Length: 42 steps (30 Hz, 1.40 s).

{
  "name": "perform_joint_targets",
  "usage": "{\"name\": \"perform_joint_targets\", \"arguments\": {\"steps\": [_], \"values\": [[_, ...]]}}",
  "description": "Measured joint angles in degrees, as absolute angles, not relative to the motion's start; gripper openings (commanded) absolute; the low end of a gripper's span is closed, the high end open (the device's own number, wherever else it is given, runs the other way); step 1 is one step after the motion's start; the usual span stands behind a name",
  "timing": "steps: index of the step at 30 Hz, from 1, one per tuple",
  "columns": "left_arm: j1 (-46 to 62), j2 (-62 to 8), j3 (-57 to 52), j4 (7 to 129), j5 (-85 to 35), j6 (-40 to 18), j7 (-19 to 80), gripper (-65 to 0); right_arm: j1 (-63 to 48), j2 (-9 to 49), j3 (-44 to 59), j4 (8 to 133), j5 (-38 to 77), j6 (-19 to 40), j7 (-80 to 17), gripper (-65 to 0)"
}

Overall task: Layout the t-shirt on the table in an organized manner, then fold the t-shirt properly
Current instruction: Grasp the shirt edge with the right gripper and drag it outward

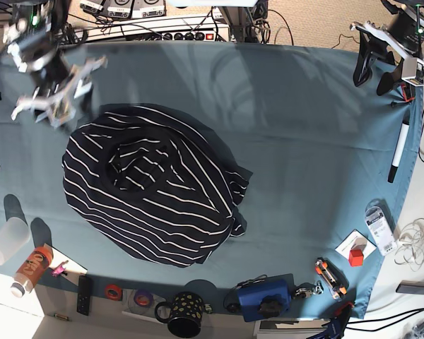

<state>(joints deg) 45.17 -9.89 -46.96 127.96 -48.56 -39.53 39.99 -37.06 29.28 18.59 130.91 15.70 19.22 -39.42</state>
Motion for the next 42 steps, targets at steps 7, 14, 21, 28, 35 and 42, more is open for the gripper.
{"name": "perform_joint_targets", "arguments": {"steps": [7, 14, 21, 28, 35, 42], "values": [[45.17, -9.76, -46.96, 127.96, -48.69, -39.53, 39.99, -32.8, -26.61, 29.17, 13.8, 117.93, 15.35, 19.03, -43.48, -38.5], [45.17, -9.74, -46.96, 127.96, -48.69, -39.53, 39.99, -32.8, -17.89, 29.15, 1.91, 109.23, 11.97, 16.56, -43.35, -38.5], [45.19, -9.74, -46.96, 127.96, -48.69, -39.53, 39.99, -32.8, -11.22, 29.15, -7.18, 99.85, 5.61, 10.37, -45.36, -38.5], [45.06, -9.72, -46.96, 127.96, -48.69, -39.53, 39.7, -32.8, -10.33, 29.17, -7.94, 99.35, 3.66, 7.6, -46.5, -65.0], [45.06, -9.72, -46.96, 127.96, -48.69, -39.53, 36.99, -32.9, -8.67, 29.17, -7.92, 99.33, -3.25, 5.63, -46.06, -65.0], [45.06, -9.72, -46.96, 127.96, -48.69, -39.53, 36.99, -32.9, -2.17, 29.02, -4.69, 104.68, -2.72, 2.57, -44.36, -65.0]]}}
